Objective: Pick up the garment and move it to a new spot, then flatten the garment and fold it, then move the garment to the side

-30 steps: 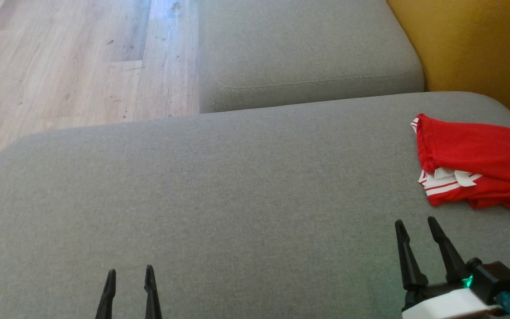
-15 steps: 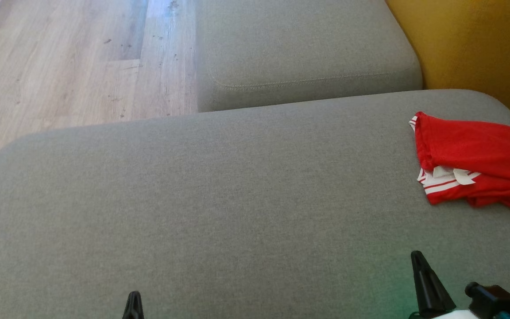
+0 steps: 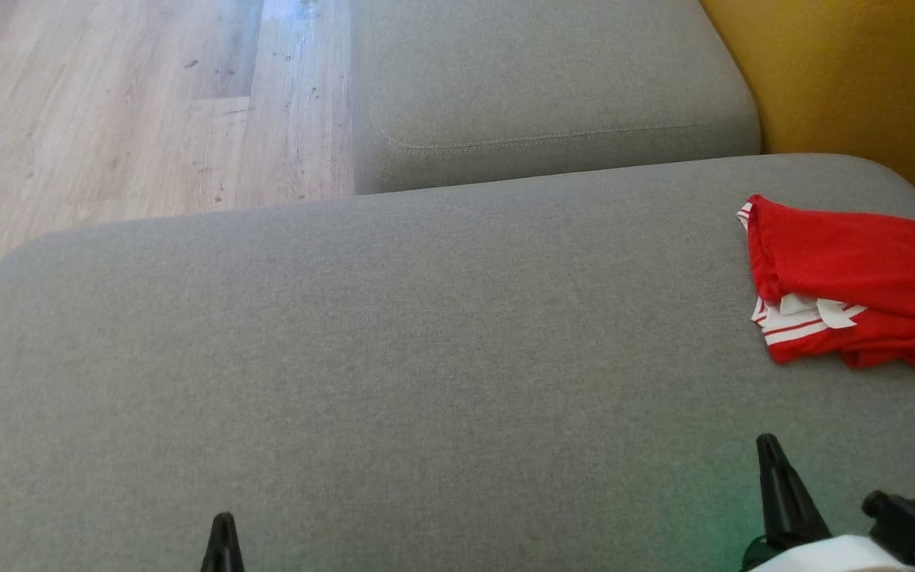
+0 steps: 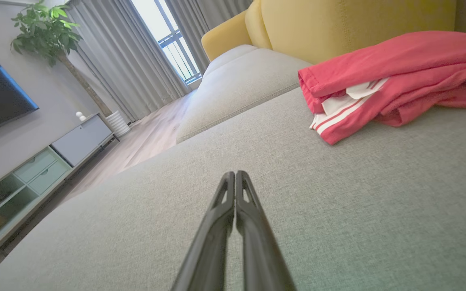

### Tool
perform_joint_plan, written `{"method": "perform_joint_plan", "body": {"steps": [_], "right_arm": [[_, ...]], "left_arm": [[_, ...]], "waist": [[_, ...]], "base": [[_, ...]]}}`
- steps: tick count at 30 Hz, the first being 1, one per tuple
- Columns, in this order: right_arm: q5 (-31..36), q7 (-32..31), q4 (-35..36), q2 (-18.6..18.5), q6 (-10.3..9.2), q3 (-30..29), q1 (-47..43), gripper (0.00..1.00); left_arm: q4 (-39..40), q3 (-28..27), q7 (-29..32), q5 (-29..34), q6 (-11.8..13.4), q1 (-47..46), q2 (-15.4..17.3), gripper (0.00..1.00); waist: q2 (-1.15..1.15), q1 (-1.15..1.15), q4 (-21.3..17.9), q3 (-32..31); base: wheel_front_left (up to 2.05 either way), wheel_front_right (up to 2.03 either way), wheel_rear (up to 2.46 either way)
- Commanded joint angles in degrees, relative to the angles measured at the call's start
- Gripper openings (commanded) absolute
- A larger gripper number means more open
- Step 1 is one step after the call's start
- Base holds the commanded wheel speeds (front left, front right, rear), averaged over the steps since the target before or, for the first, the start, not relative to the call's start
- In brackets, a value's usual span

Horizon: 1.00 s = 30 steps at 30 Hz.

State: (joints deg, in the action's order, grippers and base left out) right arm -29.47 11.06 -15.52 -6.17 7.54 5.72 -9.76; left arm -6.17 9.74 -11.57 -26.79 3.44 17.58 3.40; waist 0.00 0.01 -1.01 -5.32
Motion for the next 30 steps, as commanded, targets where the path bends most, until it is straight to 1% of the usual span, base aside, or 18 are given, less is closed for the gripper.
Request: {"method": "perform_joint_plan", "body": {"steps": [1,30], "right_arm": [[-1.6,-0.3,1.8,0.0,-0.01,-0.4,3.1,0.0],[-19.7,-4.8,1.7,0.5,-0.02,-3.2,6.7,0.0]], "left_arm": [[1.3,-0.9,0.4,-1.6,-0.4,-3.0,0.7,0.0],[-1.2,-4.1,4.5,-21.0,-3.5,-8.9,1.2,0.0]], "waist": [[0.0,0.0,0.0,0.1],[0.0,0.0,0.3,1.6]], "base": [[0.0,0.0,0.0],[0.0,0.0,0.0]]}}
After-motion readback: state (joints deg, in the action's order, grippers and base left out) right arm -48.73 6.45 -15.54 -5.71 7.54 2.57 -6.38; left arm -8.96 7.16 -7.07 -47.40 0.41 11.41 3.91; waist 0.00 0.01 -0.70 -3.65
